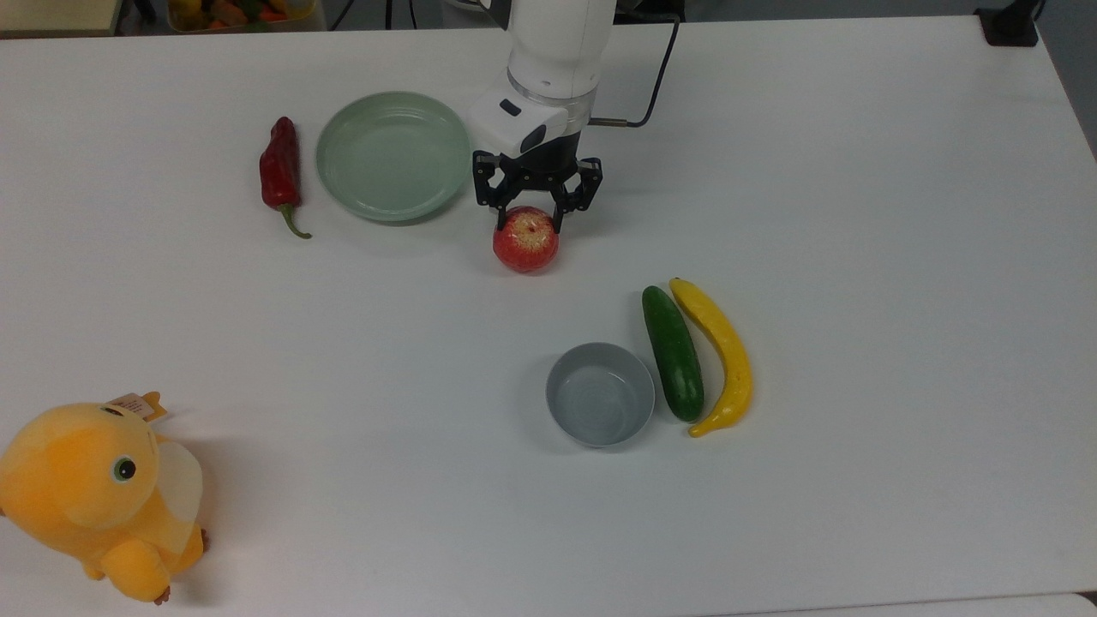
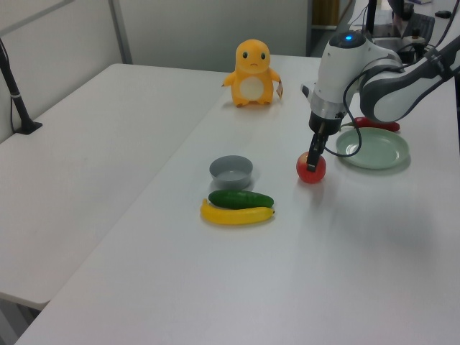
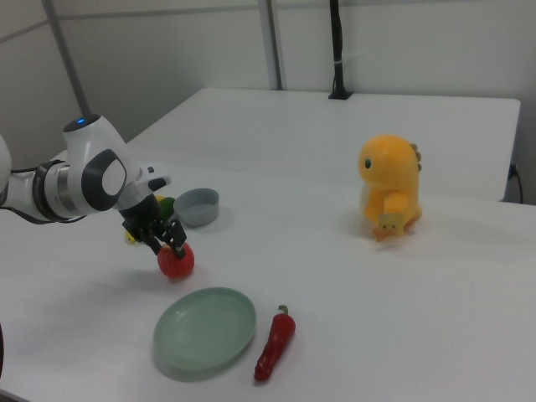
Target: Red apple placed in the center of the desktop
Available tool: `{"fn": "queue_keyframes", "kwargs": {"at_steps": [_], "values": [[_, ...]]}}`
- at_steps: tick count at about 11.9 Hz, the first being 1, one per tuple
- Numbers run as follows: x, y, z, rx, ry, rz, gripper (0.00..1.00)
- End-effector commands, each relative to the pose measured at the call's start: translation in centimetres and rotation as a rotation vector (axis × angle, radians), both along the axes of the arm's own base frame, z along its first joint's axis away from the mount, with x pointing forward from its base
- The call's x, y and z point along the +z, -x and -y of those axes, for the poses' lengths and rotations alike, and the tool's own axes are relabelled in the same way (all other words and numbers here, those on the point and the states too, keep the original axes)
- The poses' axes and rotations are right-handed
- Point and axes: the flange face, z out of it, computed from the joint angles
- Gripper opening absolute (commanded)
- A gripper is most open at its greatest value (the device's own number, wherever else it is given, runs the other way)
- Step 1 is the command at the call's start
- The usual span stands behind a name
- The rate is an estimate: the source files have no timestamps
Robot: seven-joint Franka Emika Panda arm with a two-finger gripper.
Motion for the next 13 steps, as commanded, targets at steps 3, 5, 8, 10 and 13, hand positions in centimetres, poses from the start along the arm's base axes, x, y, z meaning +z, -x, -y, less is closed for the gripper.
{"fn": "queue_keyframes", "kwargs": {"at_steps": [3, 5, 8, 10, 13], "values": [[-0.3, 0.3, 0.1, -0.016, -0.036, -0.007, 0.93], [0.3, 0.4, 0.3, -0.025, -0.032, -0.016, 1.00], [2.6, 0.2, 0.5, -0.034, -0.029, -0.009, 1.00], [6.5, -0.2, 0.6, -0.060, -0.042, 0.000, 1.00], [16.0, -0.7, 0.7, -0.124, -0.097, -0.032, 1.00]]}}
